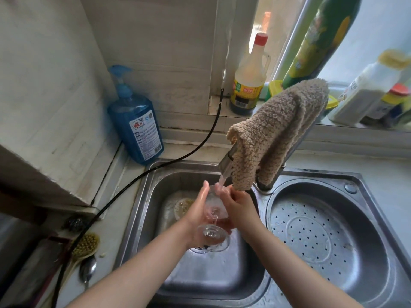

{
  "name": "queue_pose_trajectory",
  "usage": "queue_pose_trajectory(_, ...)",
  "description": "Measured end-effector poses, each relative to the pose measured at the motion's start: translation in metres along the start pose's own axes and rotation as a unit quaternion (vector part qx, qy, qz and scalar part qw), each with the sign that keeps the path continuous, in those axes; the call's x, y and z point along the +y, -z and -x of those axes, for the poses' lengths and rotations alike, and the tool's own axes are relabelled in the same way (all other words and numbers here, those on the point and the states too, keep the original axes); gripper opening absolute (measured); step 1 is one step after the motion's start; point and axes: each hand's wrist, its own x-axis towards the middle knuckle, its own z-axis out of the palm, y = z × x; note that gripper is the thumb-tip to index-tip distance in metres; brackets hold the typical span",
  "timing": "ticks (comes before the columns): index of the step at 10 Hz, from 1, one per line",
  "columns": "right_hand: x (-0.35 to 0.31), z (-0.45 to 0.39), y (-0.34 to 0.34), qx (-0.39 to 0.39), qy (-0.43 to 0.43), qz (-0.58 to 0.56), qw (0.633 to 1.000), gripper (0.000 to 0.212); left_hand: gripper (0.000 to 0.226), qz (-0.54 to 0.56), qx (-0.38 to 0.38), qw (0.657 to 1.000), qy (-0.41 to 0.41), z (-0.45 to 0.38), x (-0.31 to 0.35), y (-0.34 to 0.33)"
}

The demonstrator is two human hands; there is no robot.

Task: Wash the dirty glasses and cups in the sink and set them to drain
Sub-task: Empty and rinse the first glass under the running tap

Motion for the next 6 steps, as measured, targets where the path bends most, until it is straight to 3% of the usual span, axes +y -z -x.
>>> queue_pose_trajectory(1,-0.002,-0.015,-0.005,0.027,-0.05,-0.027,0.998,0.041,0.075,-0.095,0.139,0.985,-0.042,-0.001,-0.003,-0.004)
queue_pose_trajectory(2,0.0,-0.022,-0.013,-0.002,-0.131,-0.049,0.99,0.032,0.071,-0.135,0.262,0.944,-0.152,-0.007,-0.005,-0.003)
queue_pose_trajectory(3,-0.001,-0.02,-0.019,-0.021,-0.096,-0.102,0.99,0.027,0.061,-0.216,0.318,0.897,-0.217,-0.01,-0.004,-0.003)
queue_pose_trajectory(4,0.009,-0.021,-0.029,0.032,-0.002,0.052,0.998,0.018,0.044,-0.149,0.318,0.918,-0.186,-0.018,0.006,0.0)
queue_pose_trajectory(5,0.021,-0.017,-0.034,0.095,0.092,0.061,0.989,0.02,0.029,0.096,0.203,0.974,-0.025,-0.027,0.017,0.005)
queue_pose_trajectory(6,0.02,-0.012,-0.034,0.096,0.124,0.036,0.987,0.023,0.033,0.135,0.199,0.971,-0.001,-0.035,0.017,0.005)
